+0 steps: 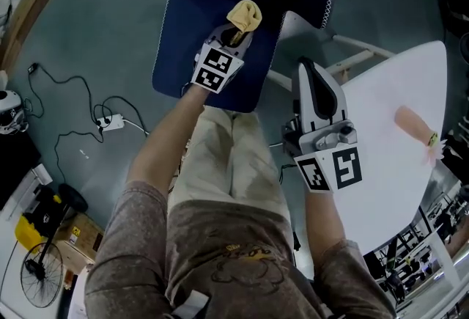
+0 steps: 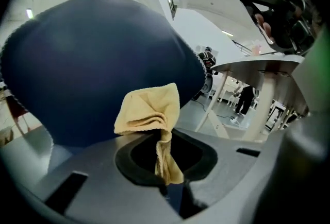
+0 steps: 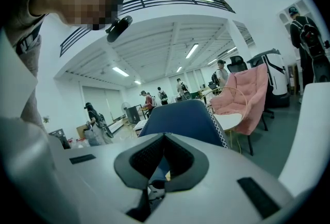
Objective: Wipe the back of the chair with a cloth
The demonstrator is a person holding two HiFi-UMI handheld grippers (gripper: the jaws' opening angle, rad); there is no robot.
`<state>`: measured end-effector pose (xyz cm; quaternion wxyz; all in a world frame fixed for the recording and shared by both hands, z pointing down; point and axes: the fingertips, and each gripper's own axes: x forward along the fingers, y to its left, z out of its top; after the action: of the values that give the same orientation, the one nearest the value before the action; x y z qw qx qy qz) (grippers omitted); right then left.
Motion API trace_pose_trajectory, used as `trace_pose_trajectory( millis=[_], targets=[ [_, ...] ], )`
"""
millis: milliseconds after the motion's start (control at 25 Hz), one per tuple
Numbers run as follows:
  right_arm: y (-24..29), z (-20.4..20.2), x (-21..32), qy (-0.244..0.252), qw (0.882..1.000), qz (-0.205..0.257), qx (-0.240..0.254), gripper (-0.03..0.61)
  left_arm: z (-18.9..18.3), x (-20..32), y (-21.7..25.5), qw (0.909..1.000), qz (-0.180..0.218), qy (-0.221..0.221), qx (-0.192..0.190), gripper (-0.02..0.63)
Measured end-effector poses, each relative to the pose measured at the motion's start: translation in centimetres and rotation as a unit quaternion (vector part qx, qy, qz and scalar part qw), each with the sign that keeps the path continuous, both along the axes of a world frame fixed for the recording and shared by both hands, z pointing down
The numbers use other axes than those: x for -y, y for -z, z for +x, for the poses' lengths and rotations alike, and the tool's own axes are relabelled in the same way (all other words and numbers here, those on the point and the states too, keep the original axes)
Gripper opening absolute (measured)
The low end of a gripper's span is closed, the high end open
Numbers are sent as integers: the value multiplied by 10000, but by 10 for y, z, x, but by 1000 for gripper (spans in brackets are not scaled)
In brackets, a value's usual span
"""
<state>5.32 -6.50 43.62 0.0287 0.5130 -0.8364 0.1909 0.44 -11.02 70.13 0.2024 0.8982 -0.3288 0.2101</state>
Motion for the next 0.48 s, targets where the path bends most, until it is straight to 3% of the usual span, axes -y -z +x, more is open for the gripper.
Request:
trace_pose_trajectory(
  millis=[200,480],
  targets=[
    [1,-2,-1,63,10000,16,-64,23,-77,18,-16,9952,-157,935,241,51],
    [2,-3,-2,139,9998,32,-118,23,-177,42,-36,9774,-351,1986,640,51]
  ],
)
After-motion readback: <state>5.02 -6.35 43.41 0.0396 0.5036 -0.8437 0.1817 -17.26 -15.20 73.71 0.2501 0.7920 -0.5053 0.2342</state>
